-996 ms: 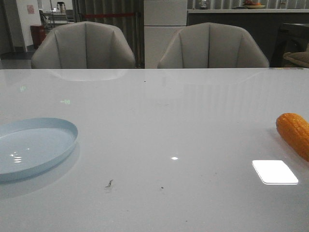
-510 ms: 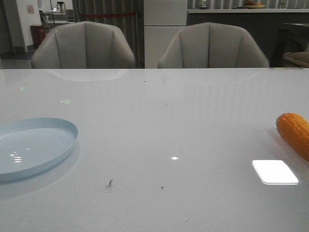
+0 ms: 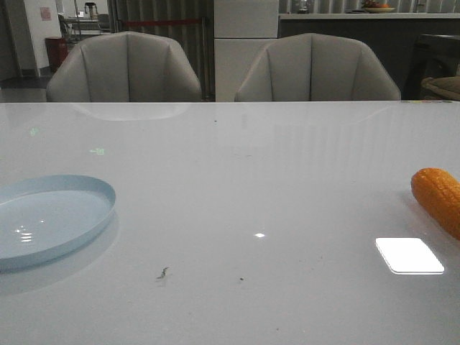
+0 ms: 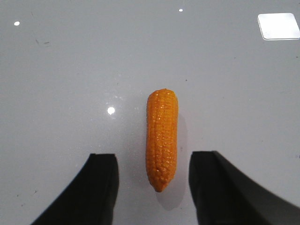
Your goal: Place corn on plate with both arms
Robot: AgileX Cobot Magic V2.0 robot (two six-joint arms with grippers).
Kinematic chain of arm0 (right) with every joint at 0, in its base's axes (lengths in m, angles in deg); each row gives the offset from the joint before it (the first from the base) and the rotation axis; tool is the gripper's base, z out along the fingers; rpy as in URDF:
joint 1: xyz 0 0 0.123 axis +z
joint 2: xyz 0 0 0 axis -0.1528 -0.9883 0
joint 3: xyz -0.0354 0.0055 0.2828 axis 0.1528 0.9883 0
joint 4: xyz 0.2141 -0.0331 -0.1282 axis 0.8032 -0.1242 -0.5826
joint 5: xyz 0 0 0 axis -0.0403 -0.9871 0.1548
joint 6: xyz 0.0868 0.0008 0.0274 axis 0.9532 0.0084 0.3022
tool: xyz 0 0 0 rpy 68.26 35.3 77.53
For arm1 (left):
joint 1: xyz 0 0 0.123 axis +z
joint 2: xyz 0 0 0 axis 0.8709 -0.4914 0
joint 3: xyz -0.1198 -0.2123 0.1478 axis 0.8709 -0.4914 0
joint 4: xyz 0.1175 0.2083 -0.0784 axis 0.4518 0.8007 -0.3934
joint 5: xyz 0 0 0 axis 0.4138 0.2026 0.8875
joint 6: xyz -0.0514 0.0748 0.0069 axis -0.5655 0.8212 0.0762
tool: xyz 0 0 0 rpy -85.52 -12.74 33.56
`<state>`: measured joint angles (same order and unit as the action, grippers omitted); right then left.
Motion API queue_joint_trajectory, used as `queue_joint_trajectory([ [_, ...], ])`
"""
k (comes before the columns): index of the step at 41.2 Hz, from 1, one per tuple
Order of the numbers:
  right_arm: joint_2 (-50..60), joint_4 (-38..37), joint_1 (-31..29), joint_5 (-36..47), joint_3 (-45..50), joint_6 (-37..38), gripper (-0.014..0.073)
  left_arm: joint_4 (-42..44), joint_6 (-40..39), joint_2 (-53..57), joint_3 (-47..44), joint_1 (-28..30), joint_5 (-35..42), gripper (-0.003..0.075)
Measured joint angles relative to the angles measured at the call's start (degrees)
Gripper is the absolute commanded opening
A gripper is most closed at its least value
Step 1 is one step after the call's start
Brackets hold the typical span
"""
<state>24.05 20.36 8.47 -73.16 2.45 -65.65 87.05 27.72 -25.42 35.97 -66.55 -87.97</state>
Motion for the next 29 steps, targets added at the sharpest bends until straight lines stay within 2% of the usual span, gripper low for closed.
queue_joint_trajectory([
  [5,0.0,0.0,0.0,0.0,0.0,0.0,0.0468,-2.1,-0.1,-3.7,0.3,0.0,-1.0,0.0503],
  [12,0.0,0.0,0.0,-0.1,0.0,0.0,0.0468,-3.0,-4.8,-12.2,3.2,2.6,-4.0,0.0503],
  [18,0.0,0.0,0.0,-0.1,0.0,0.0,0.0468,-3.0,-6.4,-20.1,7.6,5.0,-4.5,0.0503],
  [29,0.0,0.0,0.0,-0.1,0.0,0.0,0.0468,-3.0,-6.6,-33.2,17.8,5.3,-5.9,0.0503],
])
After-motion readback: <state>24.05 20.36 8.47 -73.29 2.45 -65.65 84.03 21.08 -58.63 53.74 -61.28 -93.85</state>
